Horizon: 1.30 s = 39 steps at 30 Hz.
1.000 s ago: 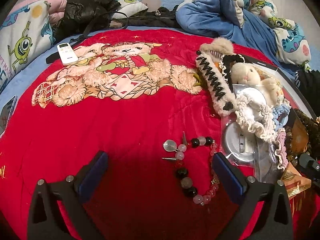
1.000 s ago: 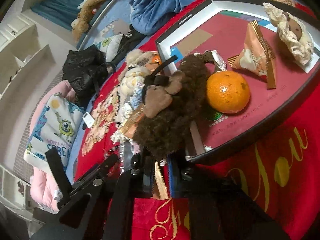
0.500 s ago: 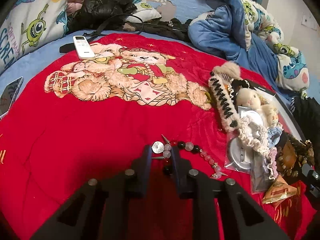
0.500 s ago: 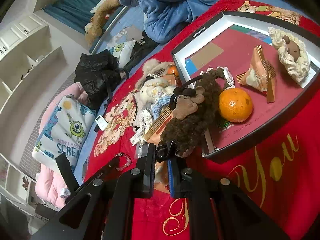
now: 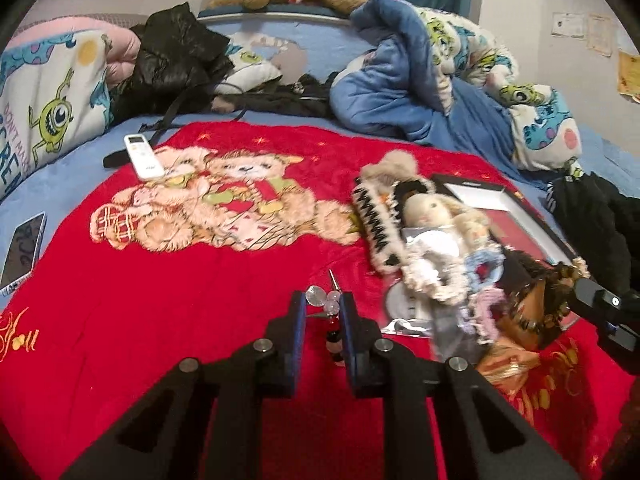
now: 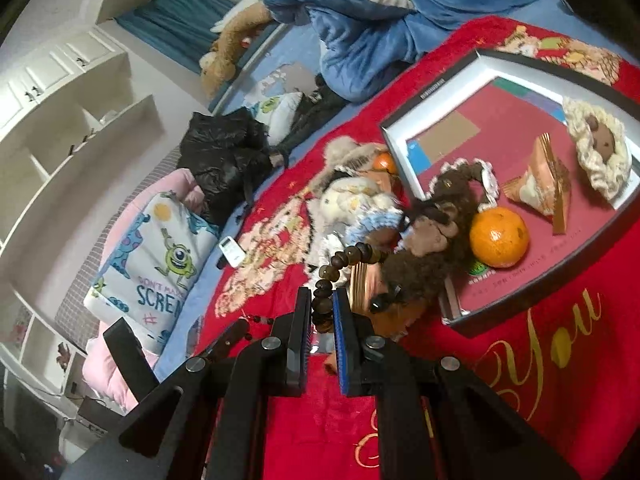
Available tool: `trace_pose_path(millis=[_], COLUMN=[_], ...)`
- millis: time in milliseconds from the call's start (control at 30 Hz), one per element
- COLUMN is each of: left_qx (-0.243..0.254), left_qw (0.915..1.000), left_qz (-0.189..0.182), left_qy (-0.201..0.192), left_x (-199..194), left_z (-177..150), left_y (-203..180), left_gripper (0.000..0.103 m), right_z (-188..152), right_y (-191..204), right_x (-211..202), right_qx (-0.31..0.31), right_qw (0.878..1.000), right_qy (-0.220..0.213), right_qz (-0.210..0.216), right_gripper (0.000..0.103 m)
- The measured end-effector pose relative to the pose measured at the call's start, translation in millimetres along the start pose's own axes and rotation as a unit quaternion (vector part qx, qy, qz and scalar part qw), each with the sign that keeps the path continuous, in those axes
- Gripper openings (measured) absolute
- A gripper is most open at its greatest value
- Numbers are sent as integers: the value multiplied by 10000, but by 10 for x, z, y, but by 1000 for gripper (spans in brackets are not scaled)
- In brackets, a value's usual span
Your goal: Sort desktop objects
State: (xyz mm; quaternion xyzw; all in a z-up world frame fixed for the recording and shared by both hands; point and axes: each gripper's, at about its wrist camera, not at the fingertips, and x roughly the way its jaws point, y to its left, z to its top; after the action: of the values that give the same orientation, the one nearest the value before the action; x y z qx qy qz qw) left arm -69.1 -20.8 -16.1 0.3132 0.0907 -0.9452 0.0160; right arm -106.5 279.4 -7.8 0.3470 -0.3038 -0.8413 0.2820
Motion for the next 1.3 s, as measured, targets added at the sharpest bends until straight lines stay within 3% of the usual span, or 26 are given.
trace_pose_path(millis=[400,1000,1233,1300], left_qx=[68,469,581,639], left_qw=[9990,9927,9904,9917], left_qz=[-330,-1069,-1221,-1074], left_qy=[-306,-286,-279,-314], left_x=[-397,-565,-570,-548], left_z=[97,48,5,-11], left_y=[-347,-1361,-1670,-1724], left_gripper=[18,17,17,17], right_z=[58,220,218,212], right_y=[29,-600,-760,-804], right_x=[-325,-1194,-1504,-1599], right_qx=[-41,288,294,280], right_qw=[9986,9951,9934,9929], right_qy=[-369,-890,-990,-1028], right_qz=[366,-323,-501,-520], right_gripper=[13,13,13,13])
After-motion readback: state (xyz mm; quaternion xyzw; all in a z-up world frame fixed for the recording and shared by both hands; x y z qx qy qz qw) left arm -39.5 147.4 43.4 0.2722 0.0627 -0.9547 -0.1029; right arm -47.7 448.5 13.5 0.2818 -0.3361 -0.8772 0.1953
